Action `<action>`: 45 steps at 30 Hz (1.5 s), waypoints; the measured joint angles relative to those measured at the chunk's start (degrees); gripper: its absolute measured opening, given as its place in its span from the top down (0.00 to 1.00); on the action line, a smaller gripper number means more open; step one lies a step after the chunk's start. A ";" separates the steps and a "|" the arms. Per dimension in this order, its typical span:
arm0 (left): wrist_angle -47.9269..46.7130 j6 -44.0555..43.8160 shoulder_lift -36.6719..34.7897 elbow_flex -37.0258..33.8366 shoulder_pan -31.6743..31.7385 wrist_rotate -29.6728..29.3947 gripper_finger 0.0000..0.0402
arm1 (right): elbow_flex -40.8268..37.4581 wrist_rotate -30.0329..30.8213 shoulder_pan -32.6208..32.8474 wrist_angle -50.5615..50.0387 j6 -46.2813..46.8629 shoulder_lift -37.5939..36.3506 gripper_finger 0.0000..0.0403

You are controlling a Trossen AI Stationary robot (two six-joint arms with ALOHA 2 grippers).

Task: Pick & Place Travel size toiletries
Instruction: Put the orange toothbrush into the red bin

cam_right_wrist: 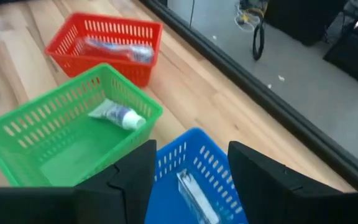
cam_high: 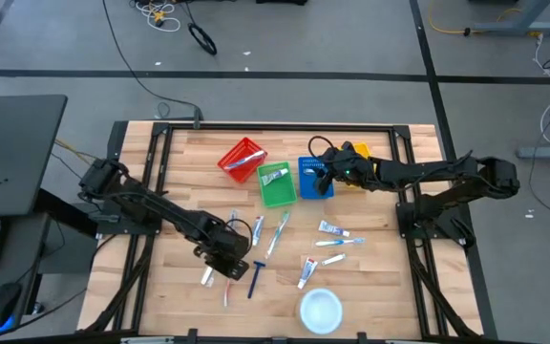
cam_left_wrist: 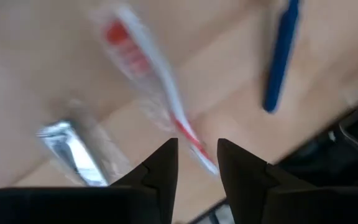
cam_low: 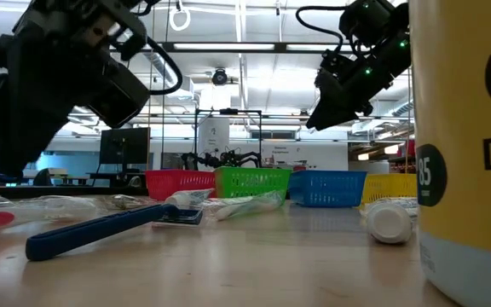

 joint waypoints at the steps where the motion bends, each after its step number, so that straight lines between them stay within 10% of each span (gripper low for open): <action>1: -0.66 -0.45 -0.14 -0.04 0.00 -0.66 0.69 | 0.00 0.00 0.00 0.78 -0.49 0.00 0.48; 45: -0.24 2.31 0.08 -2.01 -3.82 -14.32 0.50 | 0.00 -4.50 -2.73 10.58 -6.38 0.00 0.48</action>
